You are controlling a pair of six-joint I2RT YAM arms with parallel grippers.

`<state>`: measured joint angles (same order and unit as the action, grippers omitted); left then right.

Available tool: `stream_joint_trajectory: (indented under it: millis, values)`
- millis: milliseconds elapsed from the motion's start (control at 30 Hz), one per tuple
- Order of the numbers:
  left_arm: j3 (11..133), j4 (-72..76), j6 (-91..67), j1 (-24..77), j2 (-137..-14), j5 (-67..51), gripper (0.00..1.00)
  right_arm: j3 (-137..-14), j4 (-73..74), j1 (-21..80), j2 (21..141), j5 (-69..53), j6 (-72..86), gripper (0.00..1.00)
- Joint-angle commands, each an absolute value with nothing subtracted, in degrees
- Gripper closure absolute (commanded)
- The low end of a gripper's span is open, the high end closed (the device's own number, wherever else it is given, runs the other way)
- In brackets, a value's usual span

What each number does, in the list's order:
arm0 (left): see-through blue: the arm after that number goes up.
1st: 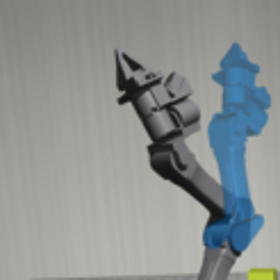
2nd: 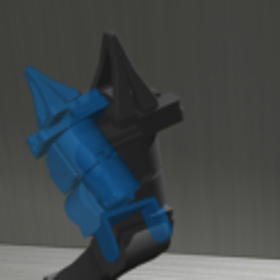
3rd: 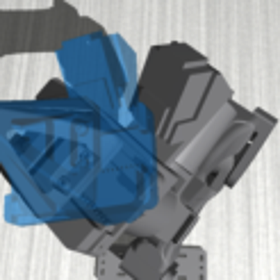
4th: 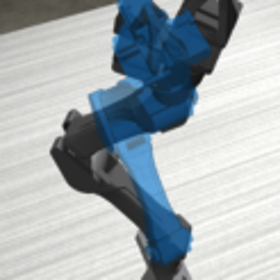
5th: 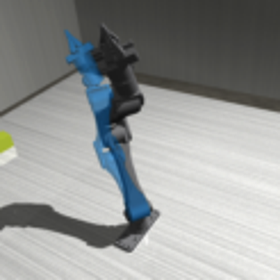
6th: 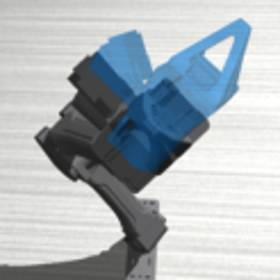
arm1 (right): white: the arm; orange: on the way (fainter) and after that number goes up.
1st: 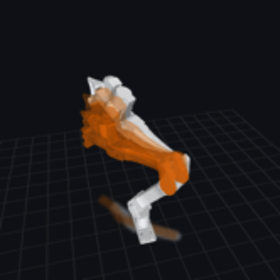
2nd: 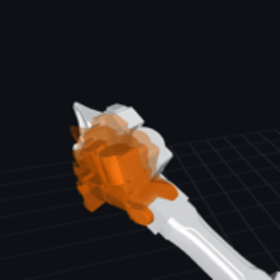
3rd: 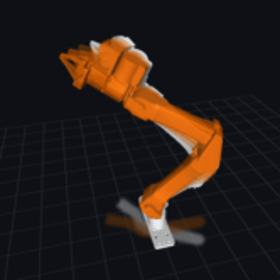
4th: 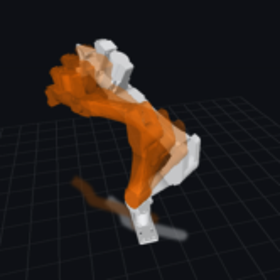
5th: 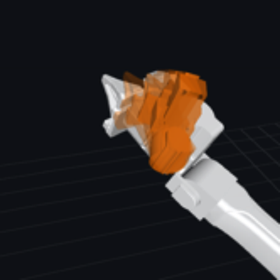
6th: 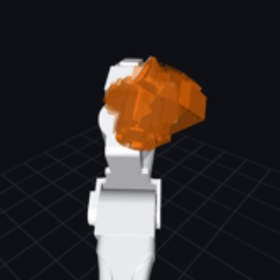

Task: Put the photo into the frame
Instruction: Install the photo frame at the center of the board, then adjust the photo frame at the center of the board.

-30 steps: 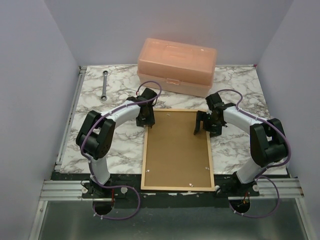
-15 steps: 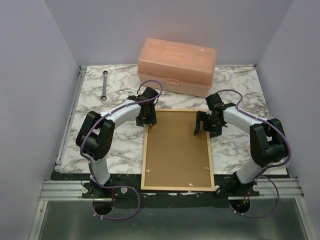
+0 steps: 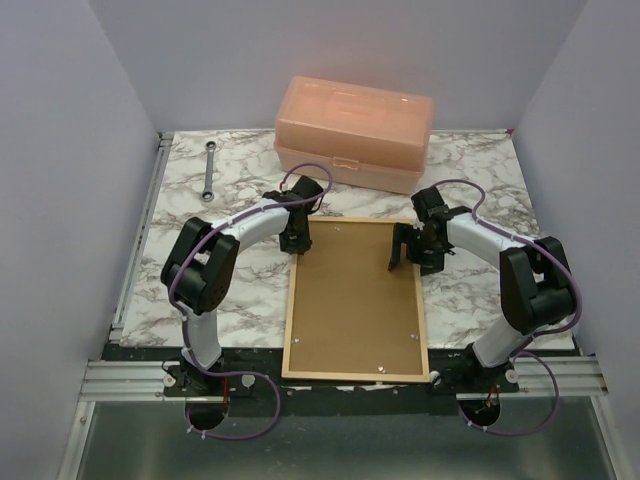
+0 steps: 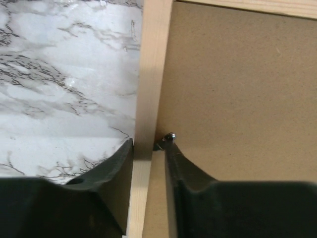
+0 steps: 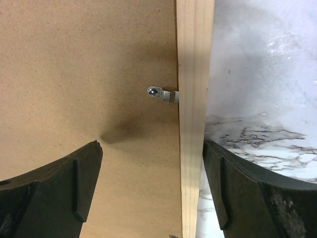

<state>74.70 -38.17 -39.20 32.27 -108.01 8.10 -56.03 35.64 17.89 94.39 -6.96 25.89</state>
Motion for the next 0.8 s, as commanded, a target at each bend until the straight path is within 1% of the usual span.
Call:
stream_joint_trajectory:
  millis: [0,33,133,367,433,533,600,700,767]
  values:
    - [75.83,-38.26,-38.77,32.83,-111.73,10.44,0.78,-55.2,35.91,17.93,93.15,-7.18,25.75,0.1]
    - [75.98,-38.32,-38.6,32.86,-111.94,10.67,0.81,-55.22,35.89,17.9,93.16,-7.27,25.78,0.1]
    - [76.49,-38.65,-38.26,32.8,-112.74,11.15,0.86,-55.2,35.78,17.93,93.07,-7.28,25.75,0.1]
    - [76.43,-38.84,-37.88,32.82,-112.04,10.15,0.88,-55.21,36.03,17.93,92.6,-7.04,26.12,0.1]
    - [75.88,-38.8,-38.05,32.84,-110.39,9.77,0.81,-55.16,36.42,17.91,92.42,-6.73,26.27,0.1]
    - [74.57,-39.09,-38.41,32.85,-106.43,9.19,0.53,-54.94,37.21,17.93,91.75,-5.84,26.61,0.09]
    - [73.36,-39.11,-38.53,32.81,-103.67,8.58,0.43,-54.54,37.58,17.88,90.95,-5.41,27.06,0.08]
    - [71.2,-39.2,-39.06,32.73,-99.87,7.4,0.33,-53.74,38.05,17.92,89.32,-4.88,27.89,0.06]
    - [68.9,-38.78,-39.41,32.71,-97.76,6.11,0.32,-53.24,38.66,17.93,88.24,-4.51,28.66,0.06]
